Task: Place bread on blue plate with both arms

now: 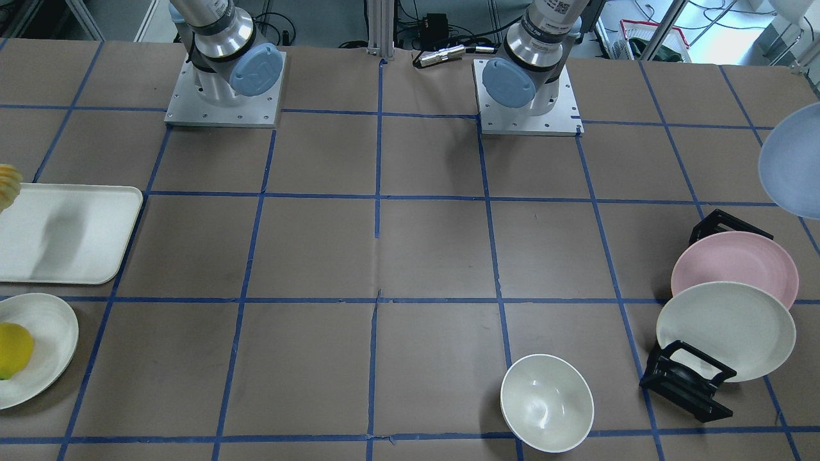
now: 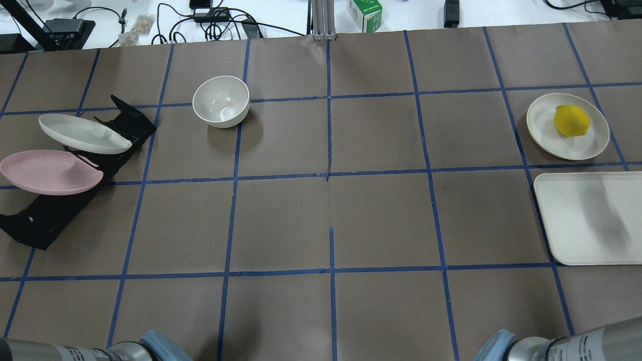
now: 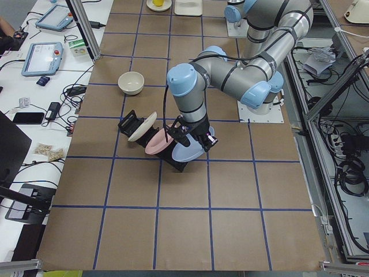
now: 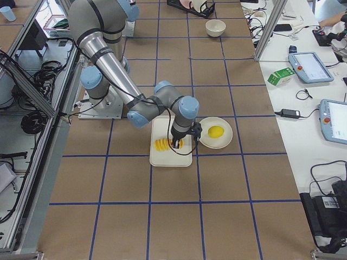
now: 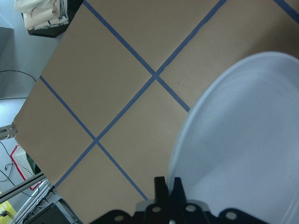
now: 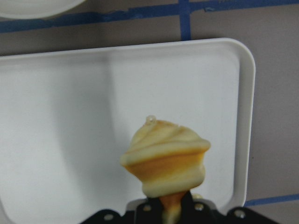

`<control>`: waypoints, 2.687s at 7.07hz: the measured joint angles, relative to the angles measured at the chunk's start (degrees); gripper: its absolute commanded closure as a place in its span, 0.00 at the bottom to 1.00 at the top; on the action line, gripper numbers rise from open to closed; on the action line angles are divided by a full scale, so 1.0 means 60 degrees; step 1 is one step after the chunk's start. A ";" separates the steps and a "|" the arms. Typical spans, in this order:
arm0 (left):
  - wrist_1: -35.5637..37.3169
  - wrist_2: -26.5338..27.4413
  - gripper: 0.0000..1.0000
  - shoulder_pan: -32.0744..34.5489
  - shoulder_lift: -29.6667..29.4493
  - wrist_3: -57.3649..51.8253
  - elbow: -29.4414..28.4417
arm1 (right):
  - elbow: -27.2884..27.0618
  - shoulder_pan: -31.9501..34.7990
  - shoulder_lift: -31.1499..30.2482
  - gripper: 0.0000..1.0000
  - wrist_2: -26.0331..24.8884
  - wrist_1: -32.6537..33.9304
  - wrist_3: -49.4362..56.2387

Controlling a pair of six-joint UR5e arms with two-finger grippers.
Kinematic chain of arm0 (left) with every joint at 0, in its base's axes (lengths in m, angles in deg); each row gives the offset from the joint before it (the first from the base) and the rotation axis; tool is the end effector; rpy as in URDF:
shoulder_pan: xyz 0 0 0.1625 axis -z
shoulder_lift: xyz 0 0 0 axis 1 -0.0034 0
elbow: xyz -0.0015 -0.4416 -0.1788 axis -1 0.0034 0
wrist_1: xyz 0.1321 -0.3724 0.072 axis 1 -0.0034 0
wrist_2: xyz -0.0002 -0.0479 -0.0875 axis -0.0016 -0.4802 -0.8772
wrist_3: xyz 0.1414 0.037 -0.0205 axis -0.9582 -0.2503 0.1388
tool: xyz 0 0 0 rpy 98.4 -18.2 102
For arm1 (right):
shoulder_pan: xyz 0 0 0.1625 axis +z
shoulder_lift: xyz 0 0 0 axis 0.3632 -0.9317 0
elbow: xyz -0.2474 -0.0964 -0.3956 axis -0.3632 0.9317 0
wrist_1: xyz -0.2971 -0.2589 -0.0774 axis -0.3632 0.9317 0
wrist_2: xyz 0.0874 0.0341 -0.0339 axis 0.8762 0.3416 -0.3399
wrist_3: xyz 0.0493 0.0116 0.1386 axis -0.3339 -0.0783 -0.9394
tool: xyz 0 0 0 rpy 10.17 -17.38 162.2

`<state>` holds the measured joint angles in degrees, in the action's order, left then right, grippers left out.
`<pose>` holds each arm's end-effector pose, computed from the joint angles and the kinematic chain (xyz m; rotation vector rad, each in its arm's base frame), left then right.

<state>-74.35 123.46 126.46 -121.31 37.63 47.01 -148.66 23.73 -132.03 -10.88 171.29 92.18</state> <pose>0.3884 -0.4025 0.4937 -1.1012 2.6763 0.2471 -0.2984 -0.4577 0.2894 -0.1443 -3.0866 -0.2564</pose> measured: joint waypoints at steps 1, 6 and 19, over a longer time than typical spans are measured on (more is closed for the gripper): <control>-0.0384 -0.1037 1.00 0.0167 0.0218 -0.0094 0.0036 | 0.0000 0.0446 -0.0430 1.00 0.0054 -0.0418 -0.0433; -0.0968 -0.4580 1.00 0.3895 0.0159 -0.1579 0.0858 | 0.0000 0.2927 -0.1371 1.00 0.0638 -0.1280 -0.3077; 0.8381 -0.7383 0.00 0.9310 -0.2794 0.2421 0.5061 | 0.1256 0.9160 0.0178 1.00 0.2047 -0.0205 -0.9746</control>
<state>-24.06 79.16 182.32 -138.07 52.16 77.37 -141.13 78.69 -130.96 1.40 170.06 33.71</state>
